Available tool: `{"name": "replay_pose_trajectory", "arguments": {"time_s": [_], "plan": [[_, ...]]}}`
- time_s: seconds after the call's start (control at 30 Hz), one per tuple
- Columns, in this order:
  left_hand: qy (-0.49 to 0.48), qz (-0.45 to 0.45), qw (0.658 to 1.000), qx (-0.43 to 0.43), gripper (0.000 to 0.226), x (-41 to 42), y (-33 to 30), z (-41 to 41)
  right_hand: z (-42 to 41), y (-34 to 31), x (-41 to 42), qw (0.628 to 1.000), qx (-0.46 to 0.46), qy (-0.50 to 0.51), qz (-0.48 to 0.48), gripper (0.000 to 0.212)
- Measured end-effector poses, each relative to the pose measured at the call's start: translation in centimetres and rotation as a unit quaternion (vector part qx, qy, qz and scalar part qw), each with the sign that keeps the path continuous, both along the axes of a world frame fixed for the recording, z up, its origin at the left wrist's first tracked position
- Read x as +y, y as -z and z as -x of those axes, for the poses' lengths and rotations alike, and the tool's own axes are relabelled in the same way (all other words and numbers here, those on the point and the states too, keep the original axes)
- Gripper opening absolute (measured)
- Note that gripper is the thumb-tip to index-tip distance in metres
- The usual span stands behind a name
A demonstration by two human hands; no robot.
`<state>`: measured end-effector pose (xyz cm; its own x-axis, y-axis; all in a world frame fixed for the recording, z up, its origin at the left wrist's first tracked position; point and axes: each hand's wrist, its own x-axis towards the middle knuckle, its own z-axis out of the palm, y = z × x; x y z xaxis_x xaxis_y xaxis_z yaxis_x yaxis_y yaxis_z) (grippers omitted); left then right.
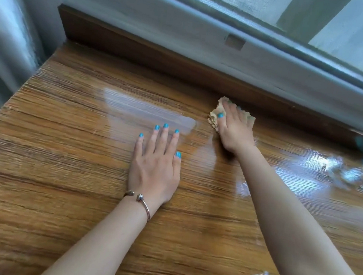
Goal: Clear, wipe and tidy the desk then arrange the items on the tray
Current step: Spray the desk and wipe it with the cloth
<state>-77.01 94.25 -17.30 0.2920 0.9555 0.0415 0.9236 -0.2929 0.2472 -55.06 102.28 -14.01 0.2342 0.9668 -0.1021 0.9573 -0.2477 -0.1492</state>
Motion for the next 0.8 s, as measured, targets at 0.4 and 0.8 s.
{"name": "replay_pose_trajectory", "arguments": {"time_s": [0.4,0.8], "plan": [[0.010,0.014,1.000,-0.013,0.060,0.0,-0.4,0.2,1.9,0.6,-5.4,0.986,-0.154,-0.063,0.002,0.058],[-0.017,0.015,0.999,-0.034,0.065,-0.1,-0.8,0.0,6.3,0.5,2.5,0.996,-0.015,-0.085,0.020,0.053]]}}
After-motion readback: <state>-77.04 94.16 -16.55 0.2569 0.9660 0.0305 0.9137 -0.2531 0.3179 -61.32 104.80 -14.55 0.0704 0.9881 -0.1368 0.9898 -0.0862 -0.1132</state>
